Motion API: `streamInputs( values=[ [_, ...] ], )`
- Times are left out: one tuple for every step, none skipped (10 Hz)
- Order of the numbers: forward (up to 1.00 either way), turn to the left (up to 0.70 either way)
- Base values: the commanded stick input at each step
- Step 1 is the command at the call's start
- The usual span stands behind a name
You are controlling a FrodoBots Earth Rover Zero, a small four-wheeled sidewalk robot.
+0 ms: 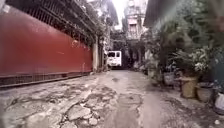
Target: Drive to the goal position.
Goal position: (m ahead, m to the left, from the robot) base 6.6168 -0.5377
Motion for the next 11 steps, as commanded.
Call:
streamInputs(
  values=[
    [0.50,0.00],
    [0.50,0.00],
    [0.50,0.00],
    [0.50,0.00],
    [0.50,0.00],
    [0.50,0.00],
    [0.50,0.00],
    [0.50,0.00],
    [0.50,0.00],
    [0.50,0.00],
    [0.50,0.00]
  ],
)
